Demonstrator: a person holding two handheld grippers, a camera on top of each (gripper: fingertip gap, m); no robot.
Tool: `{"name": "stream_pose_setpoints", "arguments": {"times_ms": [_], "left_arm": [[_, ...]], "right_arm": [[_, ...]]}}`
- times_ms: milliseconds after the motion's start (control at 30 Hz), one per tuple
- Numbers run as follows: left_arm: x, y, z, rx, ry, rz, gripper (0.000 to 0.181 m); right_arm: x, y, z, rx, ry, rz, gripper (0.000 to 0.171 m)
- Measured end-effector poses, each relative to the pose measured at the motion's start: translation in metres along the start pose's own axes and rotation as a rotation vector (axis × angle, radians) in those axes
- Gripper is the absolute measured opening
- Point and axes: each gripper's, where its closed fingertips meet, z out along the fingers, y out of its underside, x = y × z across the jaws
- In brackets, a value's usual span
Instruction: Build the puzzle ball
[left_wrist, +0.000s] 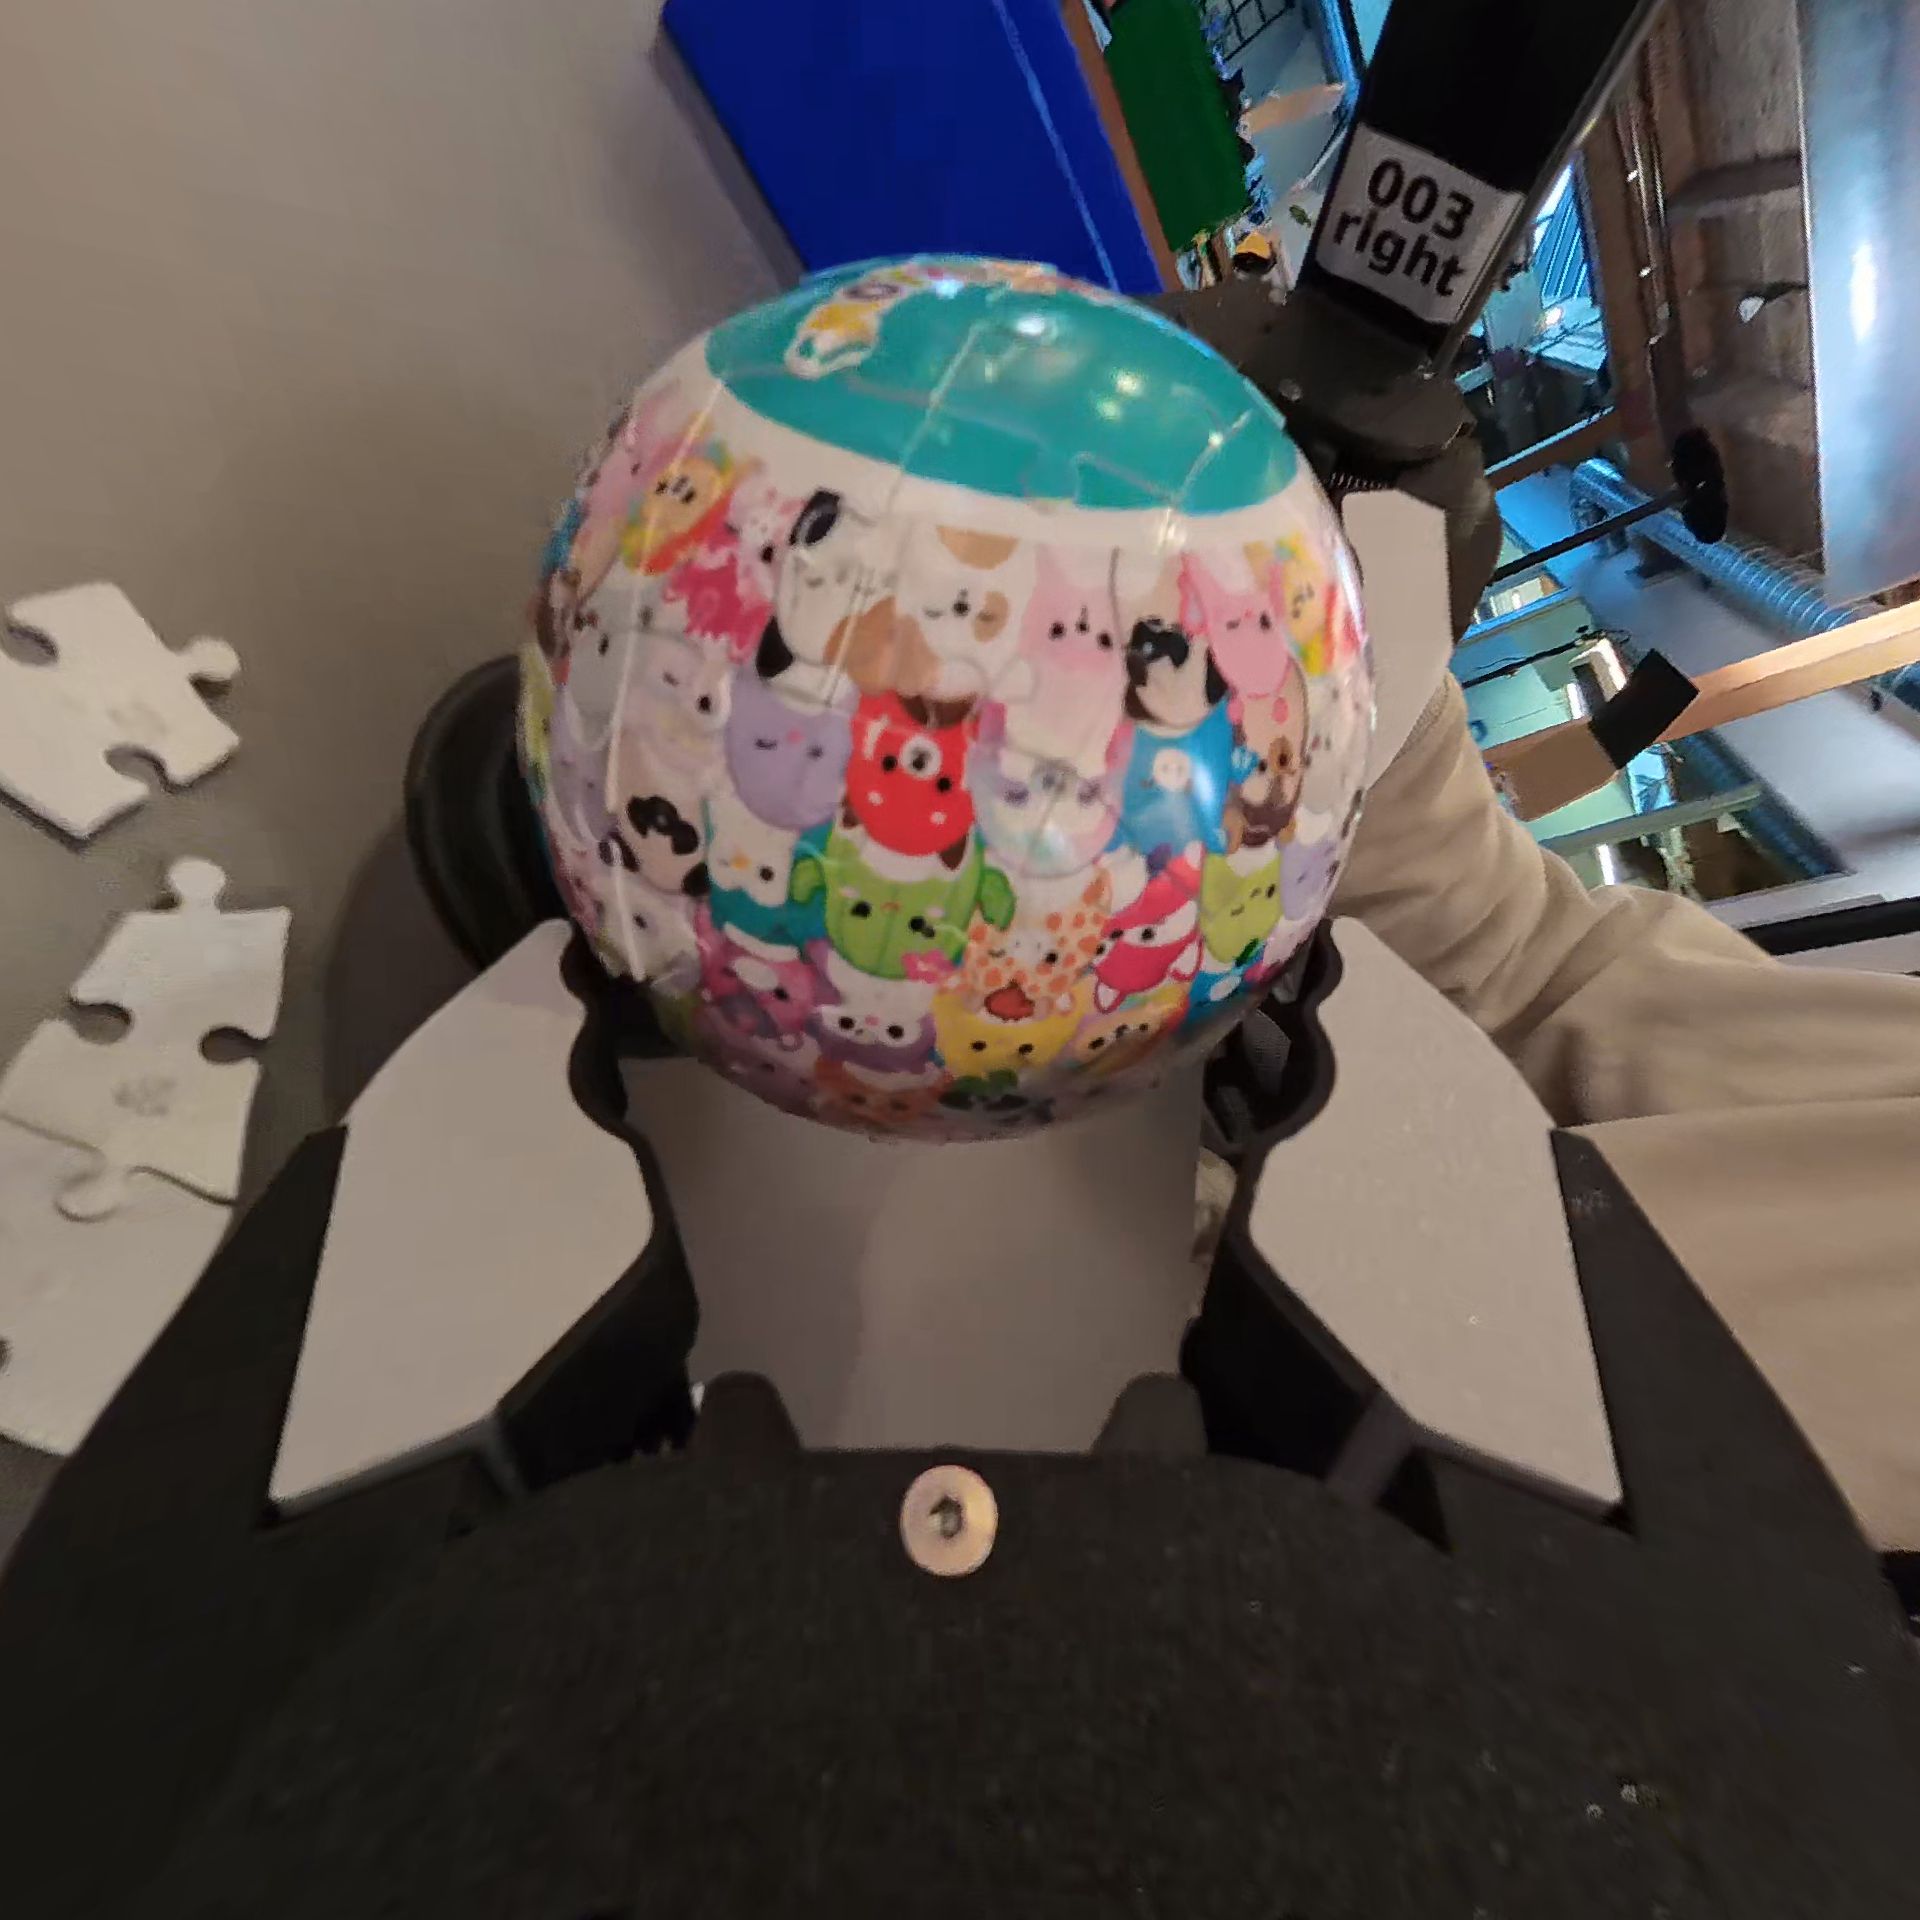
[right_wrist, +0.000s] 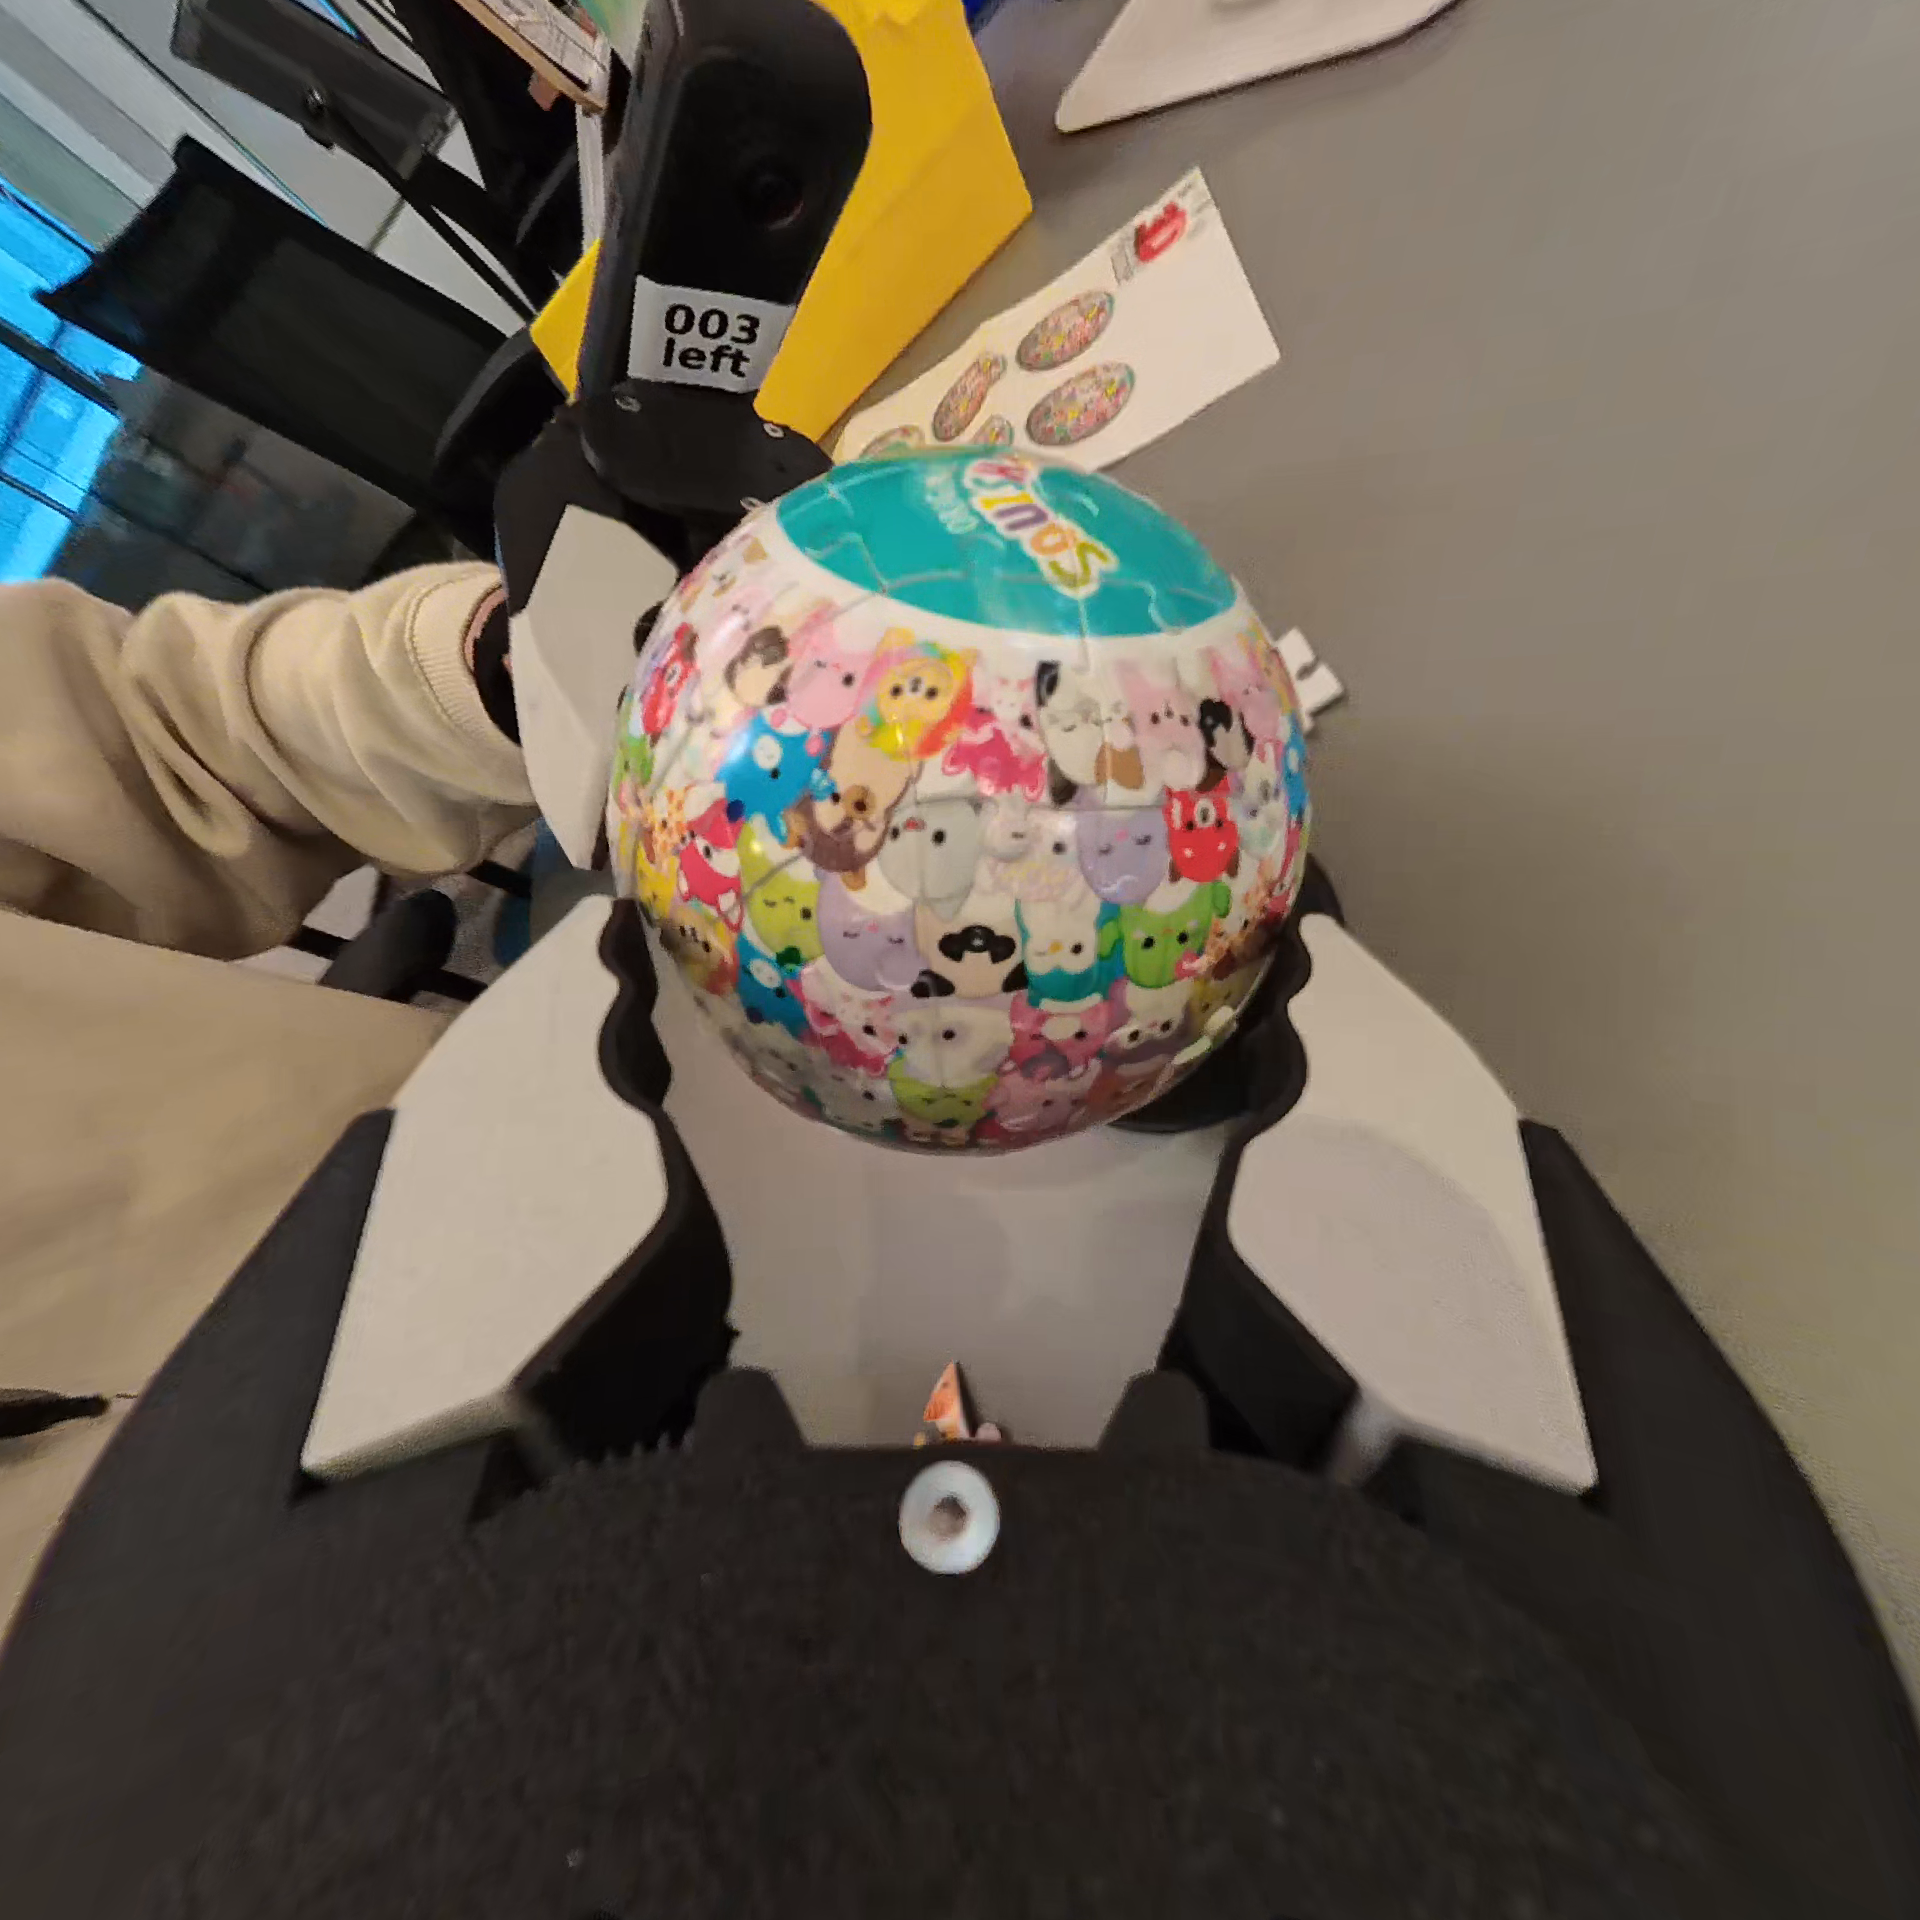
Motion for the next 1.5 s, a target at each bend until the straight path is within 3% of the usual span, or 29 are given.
{"name": "stream_pose_setpoints", "arguments": {"times_ms": [367, 567, 700, 833, 967, 1067, 1167, 1233, 1267, 1333, 1500], "left_arm": [[-0.005, 0.001, 0.002, -0.138, 0.028, -0.103, 0.122], [-0.001, -0.004, -0.029, -0.093, 0.055, -0.034, 0.105], [-0.019, -0.006, -0.072, -0.035, -0.082, 0.126, 0.084], [-0.057, -0.003, -0.1, -0.082, -0.414, 0.441, 0.078], [-0.076, -0.002, -0.088, -0.17, -0.542, 0.685, 0.077], [-0.094, 0.007, -0.074, -0.279, -0.547, 0.725, 0.07], [-0.095, 0.008, -0.068, -0.321, -0.489, 0.713, 0.043], [-0.086, -0.002, -0.072, -0.303, -0.479, 0.736, 0.006], [-0.079, -0.01, -0.072, -0.269, -0.467, 0.757, 0.0], [-0.07, -0.02, -0.068, -0.234, -0.458, 0.768, 0.0], [-0.09, -0.009, -0.06, -0.377, -0.519, 0.765, 0.0]], "right_arm": [[0.015, 0.011, 0.002, -0.047, -0.064, 0.128, 0.115], [0.013, 0.019, -0.004, -0.038, -0.058, 0.06, 0.116], [0.021, 0.032, -0.02, -0.027, 0.064, 0.007, 0.117], [0.015, 0.042, -0.041, 0.07, 0.227, -0.095, 0.113], [-0.004, 0.056, -0.045, 0.167, 0.309, -0.14, 0.105], [-0.017, 0.069, -0.042, 0.212, 0.327, -0.114, 0.098], [-0.032, 0.074, -0.041, 0.244, 0.336, -0.124, 0.092], [-0.04, 0.075, -0.042, 0.263, 0.328, -0.117, 0.089], [-0.041, 0.076, -0.043, 0.268, 0.336, -0.116, 0.087], [-0.04, 0.078, -0.047, 0.271, 0.35, -0.112, 0.083], [-0.04, 0.074, -0.053, 0.311, 0.333, -0.084, 0.08]]}}
